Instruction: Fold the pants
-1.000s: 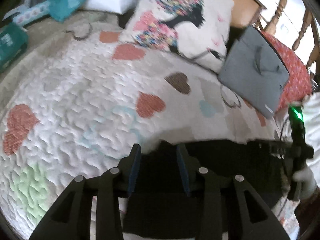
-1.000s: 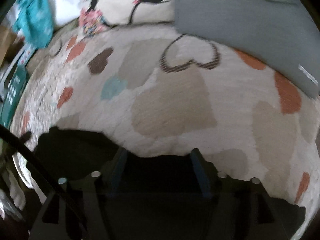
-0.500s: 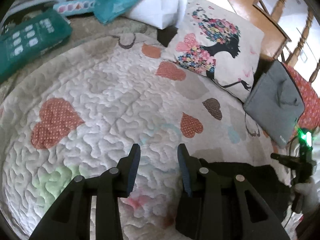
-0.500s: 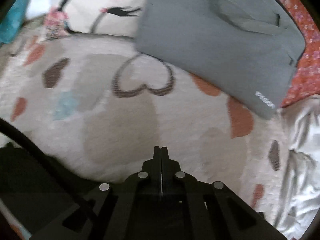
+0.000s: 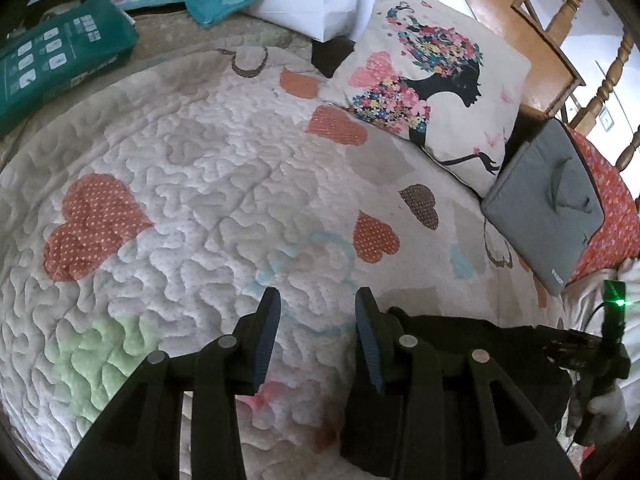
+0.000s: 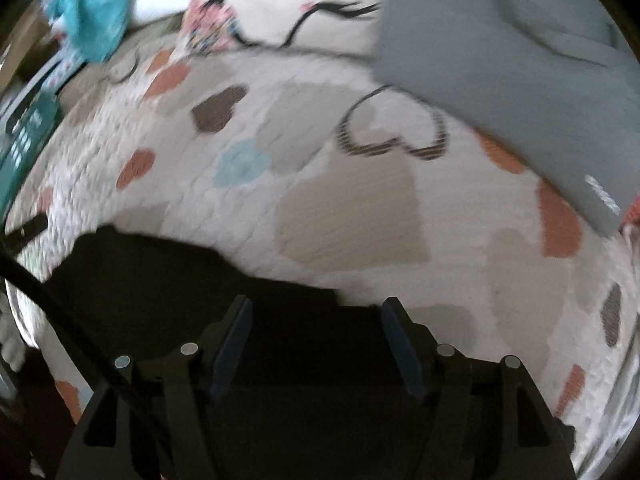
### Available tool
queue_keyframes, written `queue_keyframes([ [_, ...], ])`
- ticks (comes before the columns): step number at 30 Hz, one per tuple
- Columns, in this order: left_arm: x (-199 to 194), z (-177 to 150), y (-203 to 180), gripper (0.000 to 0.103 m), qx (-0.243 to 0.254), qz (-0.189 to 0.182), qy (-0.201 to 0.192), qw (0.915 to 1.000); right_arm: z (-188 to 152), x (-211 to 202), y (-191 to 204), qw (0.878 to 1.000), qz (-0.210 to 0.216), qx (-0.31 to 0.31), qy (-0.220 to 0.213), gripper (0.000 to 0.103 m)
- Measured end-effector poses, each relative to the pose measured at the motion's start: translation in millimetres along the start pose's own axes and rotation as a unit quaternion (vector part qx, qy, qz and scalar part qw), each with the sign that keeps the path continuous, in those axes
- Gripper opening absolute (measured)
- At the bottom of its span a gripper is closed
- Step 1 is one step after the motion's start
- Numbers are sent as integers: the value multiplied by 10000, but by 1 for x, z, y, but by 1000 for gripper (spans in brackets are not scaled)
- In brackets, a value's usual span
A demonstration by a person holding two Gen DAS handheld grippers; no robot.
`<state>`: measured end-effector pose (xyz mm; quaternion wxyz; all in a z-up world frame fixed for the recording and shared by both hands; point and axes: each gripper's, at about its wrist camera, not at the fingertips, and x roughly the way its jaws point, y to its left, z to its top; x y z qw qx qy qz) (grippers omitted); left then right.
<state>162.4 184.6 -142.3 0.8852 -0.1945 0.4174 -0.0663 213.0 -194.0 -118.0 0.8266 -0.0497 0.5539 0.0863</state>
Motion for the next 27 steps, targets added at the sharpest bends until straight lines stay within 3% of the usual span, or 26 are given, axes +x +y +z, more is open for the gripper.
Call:
queue_keyframes([
  [1,0,0,0,37,-5,12,1,10000,-3,8,4,9999,-65,-67,48,51],
  [2,0,1,0,37,-15,16,2,10000,-5,17,8,9996,-132,-95,209,21],
  [6,3,1,0,38,-20,31,10,10000,6,15,9,9993,-367,68,29,0],
  [12,6,1,-4,38,91,66,37,9999,31,20,-17,9917,-1204,455,-6,0],
  [13,5,1,-3,38,82,73,20,9999,33,20,-21,9907,-1248,533,-30,0],
  [14,5,1,-2,38,59,82,6,9999,35,18,-27,9924,-1024,682,-84,3],
  [16,6,2,2,38,-28,59,26,10000,32,9,-31,9958,-216,878,-115,33],
  [17,6,2,4,38,-76,26,56,10000,27,2,-30,9964,-8,837,-136,62],
  [18,7,3,5,38,-106,0,80,9999,23,-5,-25,9973,159,691,-195,75],
  [21,9,3,6,38,-152,-66,132,9998,11,-13,0,9993,298,36,-217,75],
  [23,8,2,4,38,-96,-60,123,9999,3,-3,19,9985,-48,-531,-102,75],
  [25,7,2,1,38,-37,-53,117,9999,-6,23,25,9958,-450,-758,261,47],
  [27,5,1,1,38,-29,-5,114,9999,-10,24,21,9988,-133,-389,268,16],
])
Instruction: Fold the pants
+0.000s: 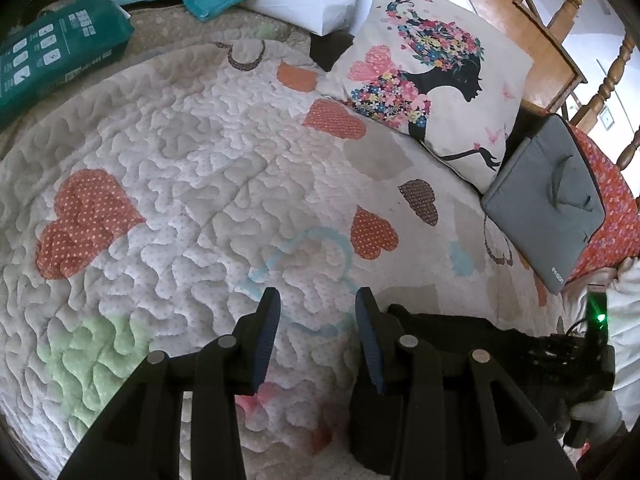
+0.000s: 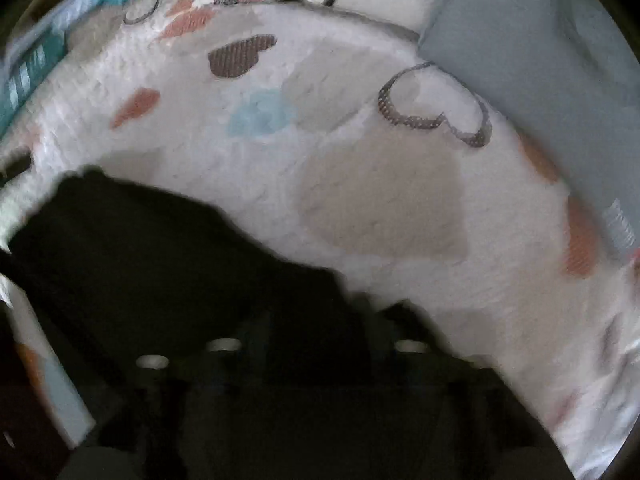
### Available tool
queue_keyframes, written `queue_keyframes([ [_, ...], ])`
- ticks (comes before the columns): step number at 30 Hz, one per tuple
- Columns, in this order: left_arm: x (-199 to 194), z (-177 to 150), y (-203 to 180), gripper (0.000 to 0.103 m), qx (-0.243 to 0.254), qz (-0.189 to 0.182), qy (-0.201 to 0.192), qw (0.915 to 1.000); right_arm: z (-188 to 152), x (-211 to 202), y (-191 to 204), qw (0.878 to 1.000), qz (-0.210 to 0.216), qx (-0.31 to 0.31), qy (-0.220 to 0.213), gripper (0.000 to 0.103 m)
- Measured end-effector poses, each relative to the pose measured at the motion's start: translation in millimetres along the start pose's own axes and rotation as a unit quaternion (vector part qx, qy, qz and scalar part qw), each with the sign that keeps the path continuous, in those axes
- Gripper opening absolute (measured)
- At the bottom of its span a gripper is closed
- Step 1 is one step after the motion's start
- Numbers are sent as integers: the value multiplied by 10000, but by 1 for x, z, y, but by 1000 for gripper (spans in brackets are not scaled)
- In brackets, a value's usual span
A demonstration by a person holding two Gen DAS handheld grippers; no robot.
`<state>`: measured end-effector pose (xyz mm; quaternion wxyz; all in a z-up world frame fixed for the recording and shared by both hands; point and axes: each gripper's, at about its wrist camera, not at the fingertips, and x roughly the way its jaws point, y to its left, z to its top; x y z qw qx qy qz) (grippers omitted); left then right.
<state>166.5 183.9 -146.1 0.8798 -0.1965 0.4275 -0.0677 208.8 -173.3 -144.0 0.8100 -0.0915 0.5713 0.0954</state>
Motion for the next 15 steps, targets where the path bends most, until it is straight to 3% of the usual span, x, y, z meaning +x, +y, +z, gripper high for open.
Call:
queue_keyframes([
  [5,1,1,1,38,-48,-15,13,10000,15,-22,-7,9983,-254,387,-359,0],
  [13,2,1,0,38,2,-37,39,10000,32,-2,-24,9943,-879,577,-185,0],
  [15,2,-2,-5,38,69,-237,46,9997,32,8,-21,9926,-1108,486,-62,0],
])
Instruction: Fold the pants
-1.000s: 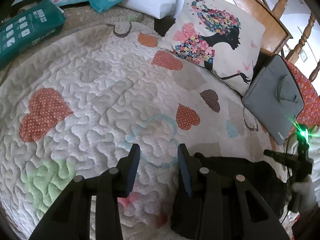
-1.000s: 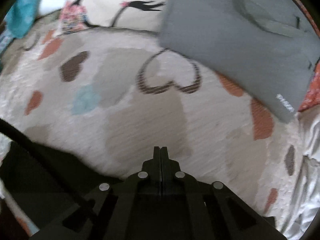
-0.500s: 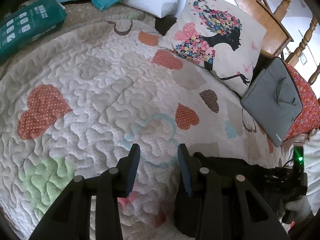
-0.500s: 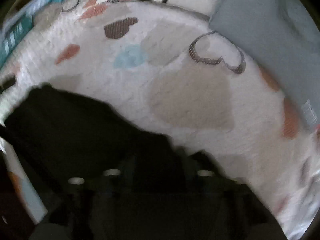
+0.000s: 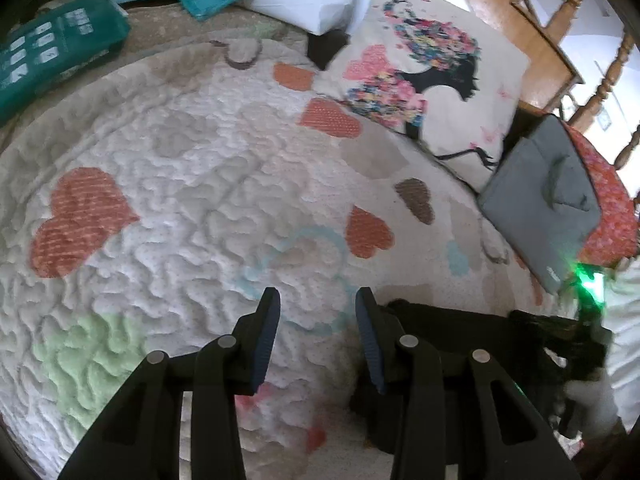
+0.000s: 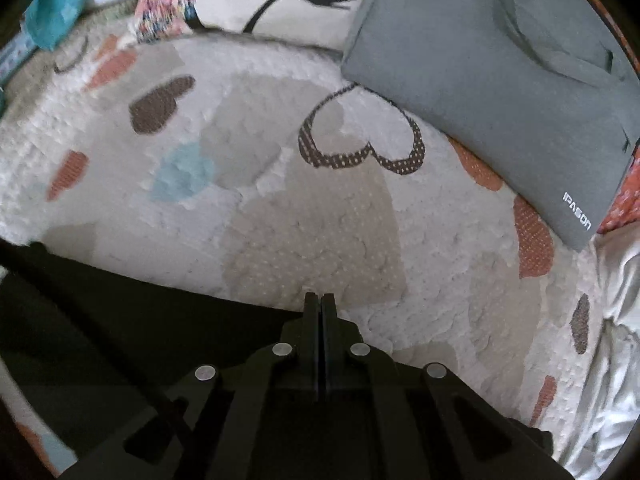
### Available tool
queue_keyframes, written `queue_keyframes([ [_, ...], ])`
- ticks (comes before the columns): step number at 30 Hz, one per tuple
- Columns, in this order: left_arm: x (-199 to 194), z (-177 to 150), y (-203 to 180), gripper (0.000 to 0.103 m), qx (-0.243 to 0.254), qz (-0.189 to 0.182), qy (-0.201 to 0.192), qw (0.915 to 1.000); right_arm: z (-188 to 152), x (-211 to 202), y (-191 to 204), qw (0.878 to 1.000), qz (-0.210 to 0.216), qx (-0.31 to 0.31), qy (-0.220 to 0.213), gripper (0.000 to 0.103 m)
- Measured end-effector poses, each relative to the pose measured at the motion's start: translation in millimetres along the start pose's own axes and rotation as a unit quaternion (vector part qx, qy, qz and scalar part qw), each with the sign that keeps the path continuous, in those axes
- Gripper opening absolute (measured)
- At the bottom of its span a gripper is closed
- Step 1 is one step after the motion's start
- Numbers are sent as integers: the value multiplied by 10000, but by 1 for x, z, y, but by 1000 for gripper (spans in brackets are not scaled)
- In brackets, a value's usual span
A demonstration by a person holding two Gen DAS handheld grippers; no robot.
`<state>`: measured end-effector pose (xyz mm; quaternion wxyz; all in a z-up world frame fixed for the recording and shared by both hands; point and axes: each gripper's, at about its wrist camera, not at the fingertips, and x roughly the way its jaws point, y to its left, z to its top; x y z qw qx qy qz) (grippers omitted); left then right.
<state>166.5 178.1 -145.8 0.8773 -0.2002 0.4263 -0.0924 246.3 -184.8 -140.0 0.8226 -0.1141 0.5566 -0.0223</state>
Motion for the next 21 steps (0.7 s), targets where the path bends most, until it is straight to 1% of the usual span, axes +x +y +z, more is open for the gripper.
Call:
queue_keyframes([
  [1,0,-2,-6,38,97,-127,-15,9999,0,4,1,10000,-26,-19,70,0],
  [2,0,-4,-13,39,249,-203,-46,9995,0,3,-1,10000,18,32,92,3],
  [3,0,-7,-22,41,448,-227,-64,9987,1,-3,-9,9997,142,192,81,15],
  [4,3,-10,-31,43,630,-260,-35,9977,-1,-14,-21,9985,310,454,-27,24],
  [5,7,-14,-39,44,794,-306,60,9964,-4,-28,-33,9966,407,692,-193,41],
  [6,14,-18,-45,46,920,-274,206,9952,-10,-42,-45,9940,470,919,-356,48],
  [8,30,-25,-50,46,1106,-9,511,9926,-30,-67,-70,9867,717,1359,-534,48],
  [9,41,-27,-51,46,1167,195,731,9903,-45,-77,-81,9818,920,1568,-553,48],
  [10,50,-30,-48,46,1134,294,925,9888,-66,-85,-89,9768,1143,1720,-568,48],
  [11,56,-30,-46,46,1060,324,1062,9881,-81,-90,-91,9736,1318,1778,-562,48],
  [13,57,-29,-44,46,924,292,1048,9898,-115,-91,-89,9636,1871,1855,-456,48],
  [14,57,-28,-44,46,881,286,1046,9902,-128,-86,-88,9588,2067,1918,-354,48],
  [15,58,-29,-43,46,860,290,1041,9904,-142,-82,-88,9566,2128,1978,-239,48],
  [16,57,-30,-44,47,873,310,1012,9905,-160,-73,-92,9589,1968,2044,-27,48],
  [17,56,-30,-46,47,913,360,990,9902,-174,-64,-96,9632,1667,2101,166,48],
  [18,54,-32,-49,48,984,439,953,9896,-191,-56,-108,9663,1298,2199,330,39],
  [19,54,-32,-49,50,1021,493,922,9893,-207,-54,-123,9644,1206,2343,227,29],
  [20,52,-34,-51,51,1072,582,884,9886,-219,-57,-139,9594,1227,2538,82,8],
  [21,52,-34,-51,52,1088,627,866,9883,-228,-58,-153,9541,1153,2763,87,0],
])
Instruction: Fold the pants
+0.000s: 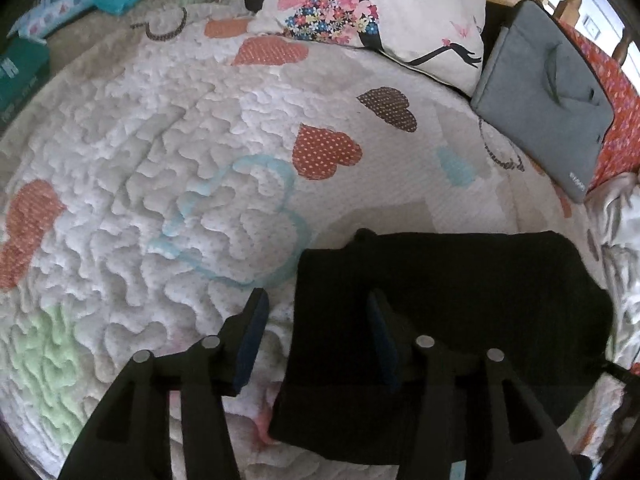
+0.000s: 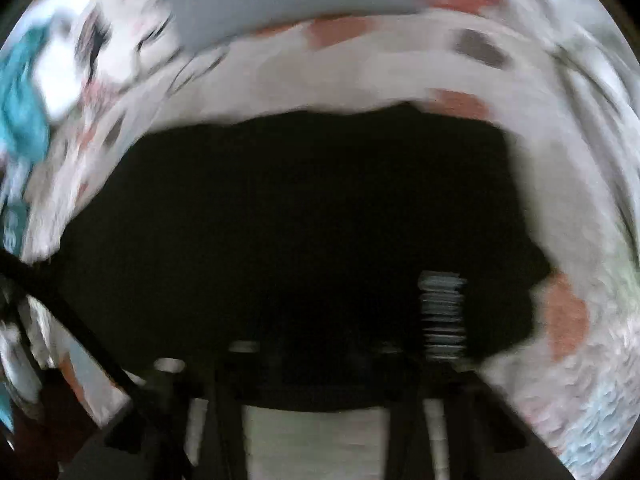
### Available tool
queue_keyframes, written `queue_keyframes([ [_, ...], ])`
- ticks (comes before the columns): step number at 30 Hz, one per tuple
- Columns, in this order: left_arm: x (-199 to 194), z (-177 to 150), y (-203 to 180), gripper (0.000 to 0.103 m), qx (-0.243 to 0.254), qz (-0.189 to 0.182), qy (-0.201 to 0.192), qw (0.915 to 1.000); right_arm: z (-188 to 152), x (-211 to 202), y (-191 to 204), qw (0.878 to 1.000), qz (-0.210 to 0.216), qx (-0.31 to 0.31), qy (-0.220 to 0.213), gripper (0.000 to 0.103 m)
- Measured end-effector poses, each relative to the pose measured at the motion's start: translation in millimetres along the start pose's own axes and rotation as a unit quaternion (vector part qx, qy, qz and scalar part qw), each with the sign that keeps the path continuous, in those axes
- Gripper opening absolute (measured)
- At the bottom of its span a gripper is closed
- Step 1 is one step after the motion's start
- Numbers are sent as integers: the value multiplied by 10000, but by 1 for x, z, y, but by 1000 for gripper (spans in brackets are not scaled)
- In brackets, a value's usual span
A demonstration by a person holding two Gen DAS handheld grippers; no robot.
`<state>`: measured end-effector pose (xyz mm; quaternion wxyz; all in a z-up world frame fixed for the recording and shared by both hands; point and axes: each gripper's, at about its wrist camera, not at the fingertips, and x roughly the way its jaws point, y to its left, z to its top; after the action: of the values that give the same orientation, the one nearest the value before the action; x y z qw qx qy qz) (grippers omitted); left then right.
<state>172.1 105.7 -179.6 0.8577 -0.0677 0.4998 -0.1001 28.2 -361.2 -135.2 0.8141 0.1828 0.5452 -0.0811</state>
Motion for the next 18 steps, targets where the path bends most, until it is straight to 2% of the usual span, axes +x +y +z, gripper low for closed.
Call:
queue_keyframes([
  [2,-5,-1,3,52,-59,45,-39,10000,3,-14,-26,9982,-394,436,-83,4],
  [4,-14,-3,9,52,-198,-42,-161,9997,8,-32,-37,9966,-596,441,-350,12],
  [6,-25,-3,11,52,-256,-151,-387,9988,14,-46,-40,9953,-615,446,-592,59],
  [7,-28,-3,11,52,-238,-133,-460,9986,17,-51,-41,9946,-578,459,-726,63],
  [11,-30,-6,0,52,-68,-185,-485,9986,30,-52,-44,9947,-194,539,-858,63],
  [15,-30,-9,-17,52,249,-82,-473,9985,42,-35,-49,9923,-495,614,-951,63],
  [18,-18,-11,-26,52,412,69,-238,9988,49,-20,-50,9936,-562,537,-815,61],
])
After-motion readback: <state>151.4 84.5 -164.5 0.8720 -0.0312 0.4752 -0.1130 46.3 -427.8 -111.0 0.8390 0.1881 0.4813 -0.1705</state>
